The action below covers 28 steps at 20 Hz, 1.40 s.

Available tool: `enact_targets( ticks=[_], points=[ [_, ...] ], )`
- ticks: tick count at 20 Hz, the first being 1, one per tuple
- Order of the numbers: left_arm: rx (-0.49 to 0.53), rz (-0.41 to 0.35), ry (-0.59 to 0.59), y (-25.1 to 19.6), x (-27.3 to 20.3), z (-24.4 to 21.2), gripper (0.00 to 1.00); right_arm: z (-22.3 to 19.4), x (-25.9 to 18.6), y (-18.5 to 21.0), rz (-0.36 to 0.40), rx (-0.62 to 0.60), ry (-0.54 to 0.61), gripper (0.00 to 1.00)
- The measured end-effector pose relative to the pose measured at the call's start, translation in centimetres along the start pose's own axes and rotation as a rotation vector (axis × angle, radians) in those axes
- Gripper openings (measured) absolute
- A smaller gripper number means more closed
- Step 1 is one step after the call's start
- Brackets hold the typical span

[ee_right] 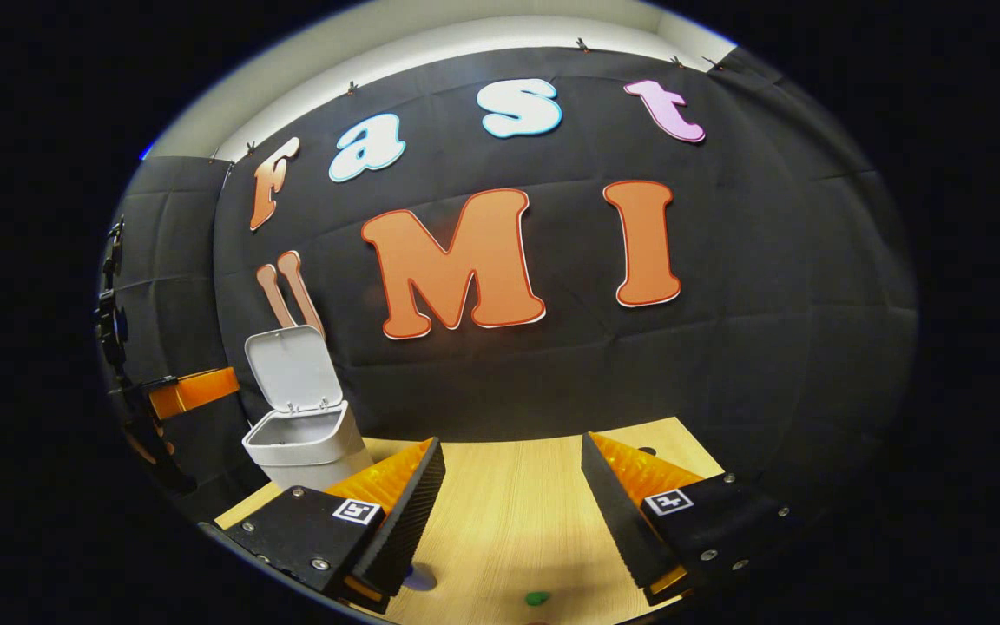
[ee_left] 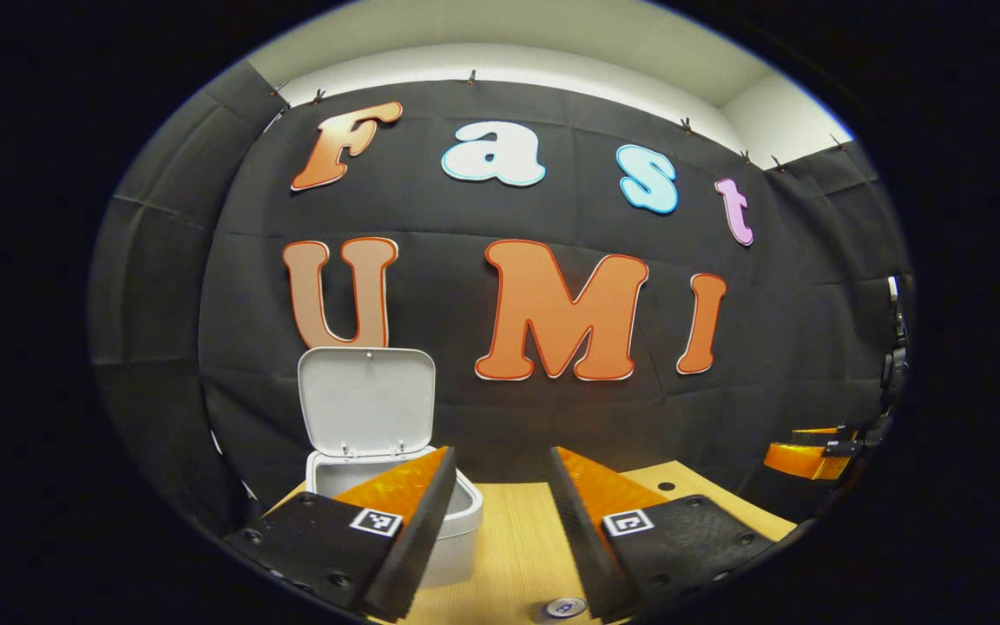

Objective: Press the lid of the desktop garbage bin to open it, pick up the crumpled paper on the desktop and throw it into the bin, then pick up the pop can on the desktop and drop it into the bin, and finally close the garbage bin lid.

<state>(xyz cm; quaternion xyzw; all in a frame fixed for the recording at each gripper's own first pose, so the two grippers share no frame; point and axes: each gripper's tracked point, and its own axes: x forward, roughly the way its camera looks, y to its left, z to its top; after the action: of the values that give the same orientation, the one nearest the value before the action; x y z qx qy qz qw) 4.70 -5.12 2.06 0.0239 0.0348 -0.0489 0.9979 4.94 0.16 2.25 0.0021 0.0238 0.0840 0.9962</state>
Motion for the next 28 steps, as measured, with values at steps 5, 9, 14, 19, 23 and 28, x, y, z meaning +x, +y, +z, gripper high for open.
enact_targets(
  ticks=[5,9,14,19,23,28],
  points=[
    [0.001,0.01,0.011,0.3,-0.1,-0.7,0.9,-1.2,0.4,0.2,-0.009,-0.042,0.031,0.95],
    [-0.001,-0.008,0.035,0.5,0.0,-1.6,0.91,-3.9,1.0,0.1,-0.022,-0.091,0.108,0.95],
    [0.011,-0.006,0.088,1.4,0.5,-4.2,0.92,-9.6,2.3,-0.6,-0.044,-0.122,0.267,0.95],
    [0.069,0.002,0.132,2.4,1.1,-6.3,0.92,-18.4,3.2,-1.7,-0.086,-0.111,0.491,0.95],
    [0.09,0.009,0.136,3.1,1.6,-7.1,0.93,-25.1,1.6,-3.3,-0.124,-0.064,0.673,0.95],
    [0.052,-0.009,0.152,3.2,2.2,-8.4,0.93,-30.4,0.0,-4.5,-0.151,-0.068,0.867,0.96]
  ],
)
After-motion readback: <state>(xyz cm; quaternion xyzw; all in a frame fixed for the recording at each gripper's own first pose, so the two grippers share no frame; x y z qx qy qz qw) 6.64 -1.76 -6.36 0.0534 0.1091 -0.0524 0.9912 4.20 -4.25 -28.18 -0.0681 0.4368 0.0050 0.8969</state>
